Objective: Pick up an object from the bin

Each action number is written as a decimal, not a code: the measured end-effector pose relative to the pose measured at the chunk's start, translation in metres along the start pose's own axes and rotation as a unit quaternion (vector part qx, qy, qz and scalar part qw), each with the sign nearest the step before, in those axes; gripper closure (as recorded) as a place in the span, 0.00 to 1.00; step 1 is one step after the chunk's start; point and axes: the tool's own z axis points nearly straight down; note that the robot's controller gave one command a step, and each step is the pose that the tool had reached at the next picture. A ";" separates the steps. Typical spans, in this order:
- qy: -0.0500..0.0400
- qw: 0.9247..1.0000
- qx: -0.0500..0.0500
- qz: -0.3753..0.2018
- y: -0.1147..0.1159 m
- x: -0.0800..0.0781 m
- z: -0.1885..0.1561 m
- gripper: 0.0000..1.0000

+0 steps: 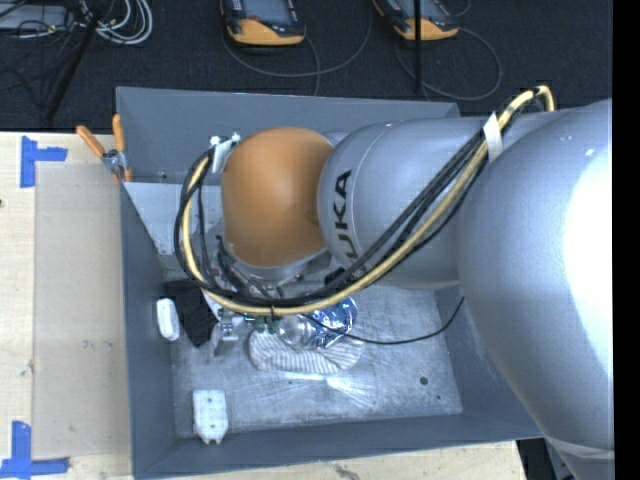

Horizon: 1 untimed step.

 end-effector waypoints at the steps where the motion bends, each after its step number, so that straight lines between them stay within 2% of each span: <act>1: -0.004 1.000 -0.001 0.002 -0.001 -0.002 -0.005 0.00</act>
Offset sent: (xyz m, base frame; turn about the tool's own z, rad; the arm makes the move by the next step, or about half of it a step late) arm 0.0407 -0.0245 -0.0804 -0.0144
